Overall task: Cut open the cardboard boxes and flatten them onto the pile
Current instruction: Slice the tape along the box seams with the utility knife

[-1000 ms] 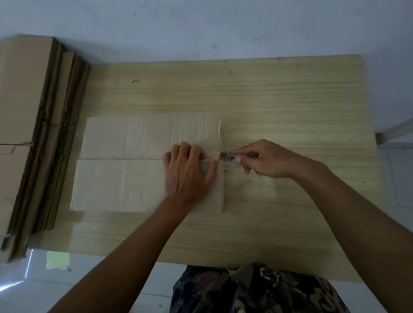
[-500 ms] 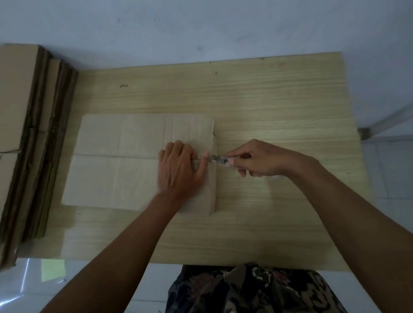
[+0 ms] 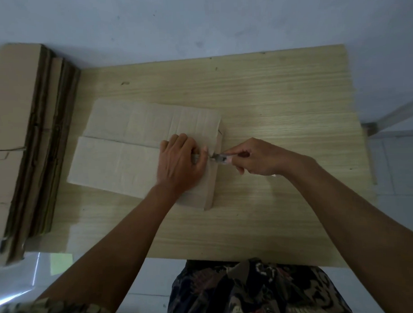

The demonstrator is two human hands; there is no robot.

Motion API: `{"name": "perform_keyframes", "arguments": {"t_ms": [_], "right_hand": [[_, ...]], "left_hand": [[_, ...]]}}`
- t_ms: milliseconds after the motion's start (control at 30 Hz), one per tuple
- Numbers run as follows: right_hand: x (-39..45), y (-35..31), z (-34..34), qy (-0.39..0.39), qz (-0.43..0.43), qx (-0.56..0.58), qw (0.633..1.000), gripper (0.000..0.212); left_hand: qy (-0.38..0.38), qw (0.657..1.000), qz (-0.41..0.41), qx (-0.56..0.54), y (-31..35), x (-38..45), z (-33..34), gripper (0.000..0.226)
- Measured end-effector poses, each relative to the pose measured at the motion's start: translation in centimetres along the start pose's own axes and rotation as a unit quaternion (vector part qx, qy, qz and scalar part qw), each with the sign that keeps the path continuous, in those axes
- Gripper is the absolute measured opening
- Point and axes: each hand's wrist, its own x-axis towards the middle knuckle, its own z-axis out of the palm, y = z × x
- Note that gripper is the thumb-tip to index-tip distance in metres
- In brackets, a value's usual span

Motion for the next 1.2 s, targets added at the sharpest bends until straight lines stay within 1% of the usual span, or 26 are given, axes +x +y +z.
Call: {"name": "perform_keyframes", "arguments": {"t_ms": [67, 200, 333, 400, 467, 533, 567, 667, 700, 767, 833, 900, 967, 1000, 1033, 1100, 1133, 1167, 1200], "right_hand": [[0.1, 0.1, 0.2, 0.0, -0.003, 0.014, 1.0, 0.031], [-1.1, 1.5, 0.1, -0.038, 0.024, 0.056, 0.997, 0.031], [0.1, 0.6, 1.7, -0.016, 0.013, 0.072, 0.997, 0.033], [-0.2, 1.2, 1.9, 0.023, 0.011, 0.12, 0.992, 0.03], [-1.2, 2.8, 1.7, 0.113, 0.024, 0.139, 0.984, 0.028], [-1.9, 4.5, 2.1, 0.204, 0.05, 0.104, 0.972, 0.033], [-2.0, 5.1, 2.7, 0.233, 0.058, 0.078, 0.968, 0.037], [-1.1, 6.0, 4.8, 0.281, 0.044, 0.005, 0.959, 0.048], [-0.7, 6.4, 5.4, 0.302, 0.041, -0.041, 0.952, 0.05], [0.1, 7.2, 6.5, 0.342, 0.047, -0.161, 0.925, 0.053], [0.4, 7.8, 7.2, 0.372, 0.053, -0.234, 0.896, 0.055], [0.4, 7.8, 7.4, 0.38, 0.054, -0.255, 0.888, 0.052], [0.3, 7.1, 7.1, 0.38, 0.064, -0.255, 0.887, 0.045], [0.3, 6.4, 6.8, 0.393, 0.058, -0.243, 0.885, 0.041], [0.5, 5.3, 6.4, 0.42, 0.032, -0.221, 0.88, 0.037], [1.3, 2.2, 5.4, 0.469, -0.058, -0.165, 0.866, 0.032], [1.9, 0.5, 5.0, 0.471, -0.104, -0.149, 0.863, 0.032], [2.5, -1.4, 4.7, 0.454, -0.142, -0.147, 0.867, 0.036], [3.1, -3.2, 4.7, 0.42, -0.165, -0.16, 0.878, 0.044]], "left_hand": [[-0.001, 1.0, -0.006, -0.006, -0.3, 0.1, -0.1, 0.031], [0.008, 1.0, -0.013, -0.017, -0.5, 1.0, -0.5, 0.029], [0.012, 1.0, -0.015, -0.023, 0.1, 2.0, -0.6, 0.027], [0.035, 0.999, -0.011, -0.038, 0.2, 2.4, -1.0, 0.026], [0.066, 0.997, -0.005, -0.049, 0.1, 2.6, -1.6, 0.025], [0.081, 0.995, -0.001, -0.051, 0.2, 2.8, -2.0, 0.024], [0.084, 0.995, 0.0, -0.056, 0.3, 2.8, -2.0, 0.024], [0.088, 0.993, 0.005, -0.072, 0.6, 2.8, -2.1, 0.023], [0.092, 0.993, 0.007, -0.076, 0.6, 2.7, -2.3, 0.023], [0.101, 0.991, 0.01, -0.081, 0.7, 2.7, -2.7, 0.023], [0.11, 0.99, 0.013, -0.087, 0.8, 2.5, -3.2, 0.024], [0.122, 0.988, 0.02, -0.094, 0.8, 2.2, -3.7, 0.025], [0.129, 0.986, 0.032, -0.104, 0.8, 1.6, -4.4, 0.026], [0.128, 0.985, 0.039, -0.109, 0.8, 1.3, -4.7, 0.025], [0.125, 0.985, 0.046, -0.113, 0.7, 0.8, -5.1, 0.025], [0.12, 0.983, 0.063, -0.122, 0.3, -0.1, -5.8, 0.024], [0.118, 0.982, 0.071, -0.127, 0.0, -0.7, -6.2, 0.024], [0.118, 0.981, 0.079, -0.133, -0.3, -1.3, -6.7, 0.025], [0.117, 0.98, 0.085, -0.138, -0.7, -1.8, -7.2, 0.025]]}}
